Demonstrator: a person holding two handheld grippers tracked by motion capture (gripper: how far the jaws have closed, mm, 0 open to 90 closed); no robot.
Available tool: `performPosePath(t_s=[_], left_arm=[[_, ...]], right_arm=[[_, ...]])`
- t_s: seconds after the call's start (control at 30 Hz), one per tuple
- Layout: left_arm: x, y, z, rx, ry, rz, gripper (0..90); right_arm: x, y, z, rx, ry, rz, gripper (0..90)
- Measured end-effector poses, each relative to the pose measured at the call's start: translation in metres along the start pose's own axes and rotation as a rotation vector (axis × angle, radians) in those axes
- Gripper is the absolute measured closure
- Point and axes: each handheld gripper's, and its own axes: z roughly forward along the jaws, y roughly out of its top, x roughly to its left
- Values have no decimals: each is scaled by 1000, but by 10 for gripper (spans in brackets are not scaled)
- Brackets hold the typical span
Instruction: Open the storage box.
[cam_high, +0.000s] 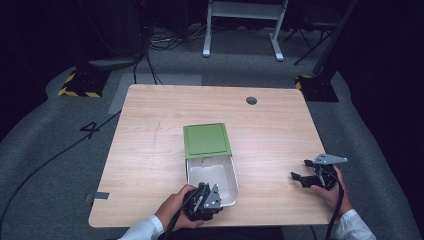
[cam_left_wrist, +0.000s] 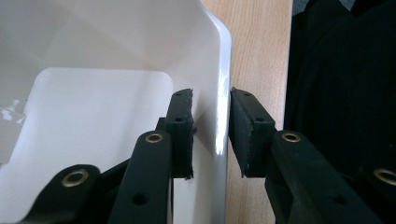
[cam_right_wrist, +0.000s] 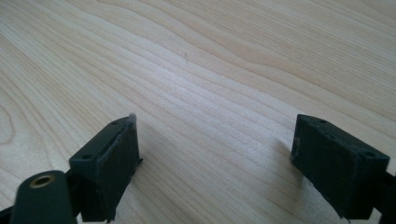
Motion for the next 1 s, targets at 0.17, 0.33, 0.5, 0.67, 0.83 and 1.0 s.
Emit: performPosePath(t_s=[0.17,0.33,0.5,0.67,0.83,1.0], left_arm=[[-2,-1,-1,0,-6,-6,714],[-5,-2,-3,-6,-17,-17,699],[-7,-1,-5,-13,-32,-24,695],[-8,1,-9,-32,-41,-28,663],[-10,6,-18,-75,-44,-16,638],[-10,9,-27,-100,-28,-1,627]], right_arm=[[0,0,0,0,1,0,153],[0,0,0,0,1,0,153],[0,0,0,1,1,0,153],[0,0,0,0,1,0,153],[0,0,0,0,1,0,153],[0,0,0,0,1,0,153]])
